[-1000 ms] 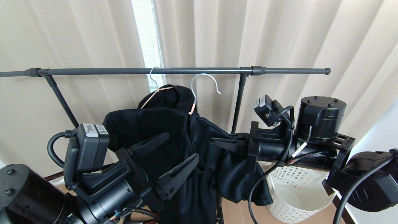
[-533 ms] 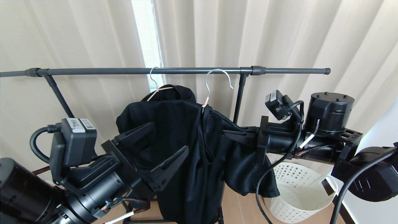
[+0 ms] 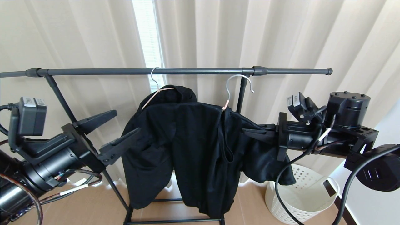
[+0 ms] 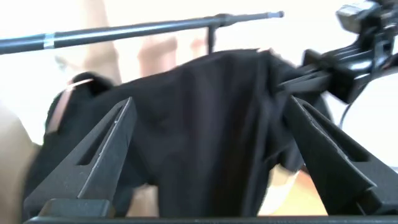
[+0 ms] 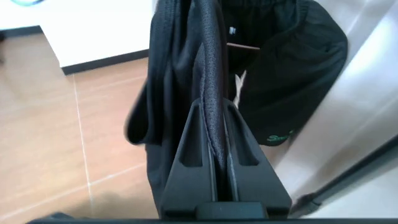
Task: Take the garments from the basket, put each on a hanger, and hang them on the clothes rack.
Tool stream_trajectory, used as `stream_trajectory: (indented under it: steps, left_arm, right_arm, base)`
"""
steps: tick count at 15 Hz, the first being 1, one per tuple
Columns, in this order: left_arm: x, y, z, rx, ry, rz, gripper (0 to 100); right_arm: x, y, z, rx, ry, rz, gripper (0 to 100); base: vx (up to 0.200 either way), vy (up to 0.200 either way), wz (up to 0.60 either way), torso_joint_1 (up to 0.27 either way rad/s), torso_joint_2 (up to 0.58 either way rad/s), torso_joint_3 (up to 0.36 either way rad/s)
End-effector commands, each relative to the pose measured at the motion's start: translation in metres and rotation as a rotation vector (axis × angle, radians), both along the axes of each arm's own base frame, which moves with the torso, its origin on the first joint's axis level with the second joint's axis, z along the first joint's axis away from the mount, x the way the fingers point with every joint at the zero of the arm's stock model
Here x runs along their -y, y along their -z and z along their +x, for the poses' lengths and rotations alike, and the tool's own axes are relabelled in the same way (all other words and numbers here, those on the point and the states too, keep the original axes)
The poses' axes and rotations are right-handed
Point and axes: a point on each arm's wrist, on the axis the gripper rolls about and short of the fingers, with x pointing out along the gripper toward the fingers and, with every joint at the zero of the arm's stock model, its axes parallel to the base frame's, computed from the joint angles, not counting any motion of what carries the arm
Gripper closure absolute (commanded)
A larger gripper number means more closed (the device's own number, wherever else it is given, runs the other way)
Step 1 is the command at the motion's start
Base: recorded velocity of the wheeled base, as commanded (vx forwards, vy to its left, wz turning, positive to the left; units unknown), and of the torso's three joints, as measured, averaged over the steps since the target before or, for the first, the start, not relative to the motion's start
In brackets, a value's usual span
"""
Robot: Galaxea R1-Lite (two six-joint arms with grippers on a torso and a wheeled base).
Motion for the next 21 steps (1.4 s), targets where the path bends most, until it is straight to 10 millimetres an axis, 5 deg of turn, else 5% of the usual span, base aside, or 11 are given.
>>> stream_trajectory:
  steps: [1, 3, 7, 16, 17, 21]
  left_arm:
    - [-0.037, 0.0, 0.008, -0.07, -0.004, -0.032, 0]
    - [-0.055, 0.013, 0.017, -0.163, 0.06, -0.045, 0]
    - [-0.059, 0.041, 0.037, -0.278, 0.072, -0.056, 0]
    - [-0.03, 0.061, 0.051, -0.356, 0.049, -0.063, 0]
    - [-0.03, 0.061, 0.051, -0.353, 0.039, -0.064, 100]
    - [-0.032, 0.058, 0.051, -0.339, 0.032, -0.067, 100]
  right_arm:
    - [0.009, 0.003, 0.0, 0.006, -0.015, -0.003, 100]
    - [0.014, 0.004, -0.001, 0.004, -0.086, 0.009, 100]
    - [0.017, 0.004, -0.005, -0.002, -0.139, 0.021, 100]
    - [0.018, -0.001, -0.012, 0.009, -0.221, 0.042, 100]
    - [0.018, 0.0, -0.012, 0.007, -0.221, 0.041, 100]
    - [0.019, -0.001, -0.011, 0.012, -0.218, 0.042, 100]
  base:
    - [0.0, 0.0, 0.0, 0.0, 0.0, 0.0]
    - [0.0, 0.0, 0.0, 0.0, 0.0, 0.0]
    - [0.0, 0.0, 0.0, 0.0, 0.0, 0.0]
    - [0.0, 0.0, 0.0, 0.0, 0.0, 0.0]
    - [0.0, 0.0, 0.0, 0.0, 0.0, 0.0]
    - [0.0, 0.0, 0.0, 0.0, 0.0, 0.0]
